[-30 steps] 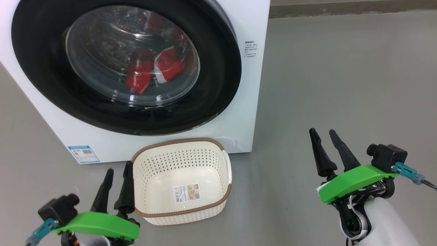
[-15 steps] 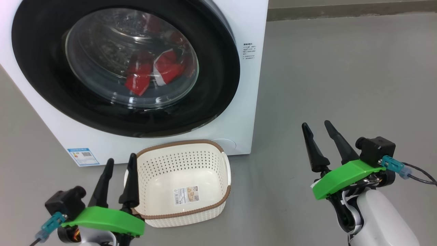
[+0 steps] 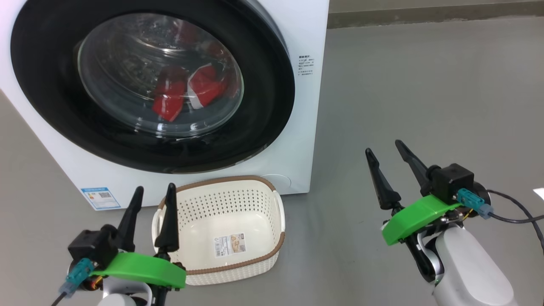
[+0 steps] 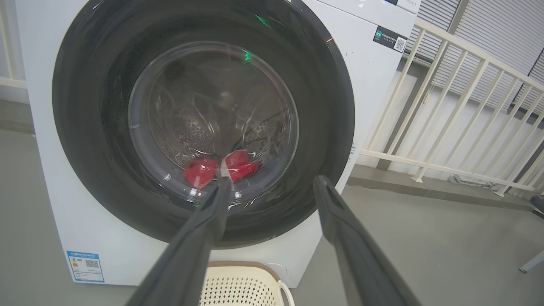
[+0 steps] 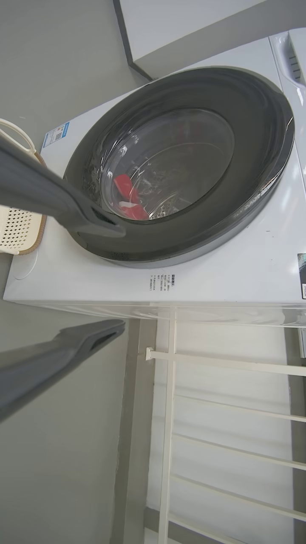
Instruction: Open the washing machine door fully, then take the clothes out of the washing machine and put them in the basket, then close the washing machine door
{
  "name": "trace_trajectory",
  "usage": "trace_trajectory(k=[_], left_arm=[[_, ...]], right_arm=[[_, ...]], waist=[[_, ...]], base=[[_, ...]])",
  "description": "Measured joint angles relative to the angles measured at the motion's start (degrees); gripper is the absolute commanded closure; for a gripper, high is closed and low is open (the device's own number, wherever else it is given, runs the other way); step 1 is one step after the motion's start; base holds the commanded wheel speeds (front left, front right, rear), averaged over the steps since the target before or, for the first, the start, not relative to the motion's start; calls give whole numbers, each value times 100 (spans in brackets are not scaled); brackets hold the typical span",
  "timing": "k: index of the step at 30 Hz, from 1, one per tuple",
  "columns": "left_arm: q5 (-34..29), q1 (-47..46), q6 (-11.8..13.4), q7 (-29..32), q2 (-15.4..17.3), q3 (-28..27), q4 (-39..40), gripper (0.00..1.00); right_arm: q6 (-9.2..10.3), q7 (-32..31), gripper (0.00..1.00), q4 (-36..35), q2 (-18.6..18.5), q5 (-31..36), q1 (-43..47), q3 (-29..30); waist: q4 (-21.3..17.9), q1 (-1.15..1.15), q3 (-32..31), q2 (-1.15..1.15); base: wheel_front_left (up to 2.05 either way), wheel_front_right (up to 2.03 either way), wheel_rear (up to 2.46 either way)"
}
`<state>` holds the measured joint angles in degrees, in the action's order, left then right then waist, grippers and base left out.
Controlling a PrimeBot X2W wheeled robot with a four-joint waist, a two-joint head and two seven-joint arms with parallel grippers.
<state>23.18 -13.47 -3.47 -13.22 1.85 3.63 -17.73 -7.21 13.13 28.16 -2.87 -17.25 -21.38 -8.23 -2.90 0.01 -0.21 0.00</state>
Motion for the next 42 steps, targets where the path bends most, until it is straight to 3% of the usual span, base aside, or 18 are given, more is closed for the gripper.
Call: trace_trajectory(k=[8,22,23,24,25,35,42], left_arm=[[-468,-114,49,-120,2,24,-40,0],[-499,-122,92,-126,2,43,-92,0],[-499,-122,92,-126,2,43,-93,0],[-499,-122,92,-126,2,43,-94,0],[-499,-122,92,-126,2,44,-94,0],[-476,-122,99,-126,3,131,-24,0],[-436,-126,149,-127,4,233,210,0]], right_arm=[[0,120,0,86,-14,482,-216,-62],[0,133,0,115,-18,483,-238,-71],[0,133,51,115,-18,483,-238,-68],[0,133,79,118,-18,481,-238,-68],[0,133,100,124,-18,478,-238,-68],[0,133,100,143,-19,355,-311,51],[0,133,100,294,-21,-563,-572,92]], waist=[[-56,0,13,0],[-76,0,68,0],[-72,0,74,0],[-67,0,79,0],[-61,0,83,0],[60,0,151,0],[177,0,318,0]], base=[[0,0,0],[0,0,0],[0,0,0],[0,0,0],[0,0,0],[0,0,0],[0,0,0]])
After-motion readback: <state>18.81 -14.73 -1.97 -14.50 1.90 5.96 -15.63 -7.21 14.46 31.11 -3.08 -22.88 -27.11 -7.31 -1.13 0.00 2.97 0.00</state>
